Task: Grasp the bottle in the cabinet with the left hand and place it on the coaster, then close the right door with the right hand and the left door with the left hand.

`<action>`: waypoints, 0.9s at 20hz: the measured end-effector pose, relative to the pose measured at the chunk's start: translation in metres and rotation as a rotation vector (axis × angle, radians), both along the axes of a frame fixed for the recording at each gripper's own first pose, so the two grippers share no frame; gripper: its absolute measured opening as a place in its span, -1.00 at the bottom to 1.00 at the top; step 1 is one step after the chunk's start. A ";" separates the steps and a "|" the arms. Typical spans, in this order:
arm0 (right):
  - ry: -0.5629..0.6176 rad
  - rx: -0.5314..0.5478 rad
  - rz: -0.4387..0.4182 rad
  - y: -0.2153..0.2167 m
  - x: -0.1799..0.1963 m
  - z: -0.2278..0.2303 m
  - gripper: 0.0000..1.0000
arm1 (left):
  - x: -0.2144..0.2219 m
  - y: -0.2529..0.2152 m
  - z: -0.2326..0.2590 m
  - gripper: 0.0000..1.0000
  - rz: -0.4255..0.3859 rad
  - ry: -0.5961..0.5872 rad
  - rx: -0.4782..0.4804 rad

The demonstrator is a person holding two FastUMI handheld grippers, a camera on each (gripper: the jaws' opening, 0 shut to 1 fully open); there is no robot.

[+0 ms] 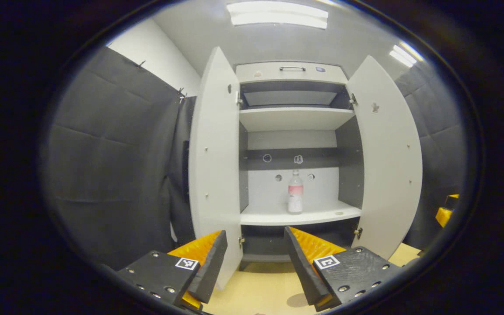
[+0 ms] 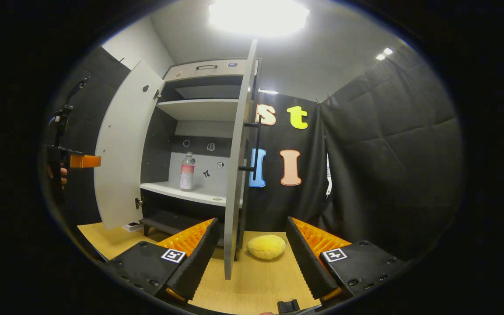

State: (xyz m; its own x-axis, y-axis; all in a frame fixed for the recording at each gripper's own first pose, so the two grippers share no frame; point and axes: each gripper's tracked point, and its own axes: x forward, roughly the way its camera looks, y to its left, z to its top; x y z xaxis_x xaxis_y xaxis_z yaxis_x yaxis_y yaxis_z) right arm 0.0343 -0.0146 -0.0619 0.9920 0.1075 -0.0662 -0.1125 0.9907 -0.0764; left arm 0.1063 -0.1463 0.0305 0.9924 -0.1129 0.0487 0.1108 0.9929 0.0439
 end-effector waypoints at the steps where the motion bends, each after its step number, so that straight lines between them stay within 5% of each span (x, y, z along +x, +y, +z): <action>1: 0.007 -0.006 -0.018 -0.004 0.004 -0.002 0.94 | 0.015 -0.010 0.003 0.60 -0.019 -0.002 -0.004; 9: 0.022 0.011 -0.187 -0.040 0.032 -0.008 0.94 | 0.164 -0.084 0.021 0.60 -0.161 -0.010 -0.033; 18: 0.078 0.037 -0.381 -0.076 0.051 -0.029 0.94 | 0.284 -0.147 0.001 0.60 -0.263 0.021 -0.031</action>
State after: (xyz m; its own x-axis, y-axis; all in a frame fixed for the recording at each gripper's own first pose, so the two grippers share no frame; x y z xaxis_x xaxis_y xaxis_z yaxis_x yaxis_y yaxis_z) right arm 0.0850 -0.0909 -0.0913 0.9535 -0.2638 -0.1458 0.2598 0.9646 -0.0460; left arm 0.3905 -0.2929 0.0318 0.9299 -0.3662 0.0354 0.3661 0.9305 0.0091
